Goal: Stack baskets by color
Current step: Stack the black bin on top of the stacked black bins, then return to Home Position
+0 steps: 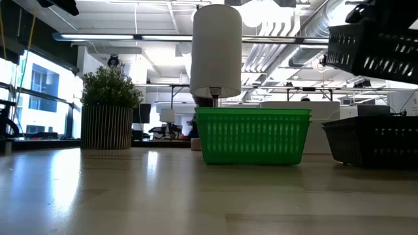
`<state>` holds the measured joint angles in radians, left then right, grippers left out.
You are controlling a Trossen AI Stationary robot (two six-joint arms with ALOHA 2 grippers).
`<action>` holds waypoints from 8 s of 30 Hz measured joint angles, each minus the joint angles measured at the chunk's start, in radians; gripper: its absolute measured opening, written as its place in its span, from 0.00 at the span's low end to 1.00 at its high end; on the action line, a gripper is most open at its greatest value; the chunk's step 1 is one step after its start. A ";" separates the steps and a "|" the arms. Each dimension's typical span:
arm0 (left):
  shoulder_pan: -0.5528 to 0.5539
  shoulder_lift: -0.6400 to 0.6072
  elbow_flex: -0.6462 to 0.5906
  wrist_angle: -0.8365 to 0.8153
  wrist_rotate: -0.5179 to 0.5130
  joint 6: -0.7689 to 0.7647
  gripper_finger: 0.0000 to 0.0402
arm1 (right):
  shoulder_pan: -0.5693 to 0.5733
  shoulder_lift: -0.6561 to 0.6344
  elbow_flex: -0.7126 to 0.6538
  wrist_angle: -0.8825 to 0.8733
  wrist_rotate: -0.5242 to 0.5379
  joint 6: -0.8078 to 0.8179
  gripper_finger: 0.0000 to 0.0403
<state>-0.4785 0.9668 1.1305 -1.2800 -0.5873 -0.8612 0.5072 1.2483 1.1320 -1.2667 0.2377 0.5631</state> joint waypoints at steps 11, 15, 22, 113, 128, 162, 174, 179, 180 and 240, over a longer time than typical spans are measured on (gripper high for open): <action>0.000 0.000 0.000 0.000 0.000 0.000 0.26 | -0.148 -0.031 0.000 -0.034 -0.048 -0.230 0.00; 0.000 0.000 0.000 0.000 0.000 0.000 0.26 | -0.185 -0.031 0.000 -0.031 -0.118 -0.255 0.00; 0.000 0.000 0.000 0.000 0.000 0.000 0.26 | -0.223 -0.012 -0.001 -0.028 -0.145 -0.281 0.00; 0.000 0.000 0.000 0.003 0.008 -0.001 0.26 | -0.429 0.001 -0.314 0.246 -0.344 -0.415 0.17; 0.000 -0.003 -0.035 0.055 -0.007 0.001 0.26 | -0.349 -0.169 -0.235 0.208 -0.223 -0.245 0.31; 0.001 -0.319 -0.731 1.091 0.157 0.551 0.26 | 0.126 -0.593 -0.748 0.982 0.281 -0.066 0.31; 0.000 -0.567 -0.997 1.362 0.158 0.716 0.26 | 0.194 -0.732 -0.770 1.002 0.366 -0.183 0.31; 0.001 -0.662 -1.052 1.376 0.158 0.760 0.26 | 0.203 -0.829 -0.770 0.998 0.386 -0.270 0.31; 0.001 -0.680 -1.057 1.375 0.158 0.778 0.26 | 0.203 -0.854 -0.770 0.993 0.395 -0.292 0.31; 0.001 -0.878 -1.119 1.341 0.210 0.986 0.26 | 0.202 -1.231 -1.122 1.333 0.147 -0.519 0.31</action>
<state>-0.4778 0.0887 0.0116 0.0608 -0.3775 0.1253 0.7090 0.0170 0.0101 0.0658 0.3851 0.0444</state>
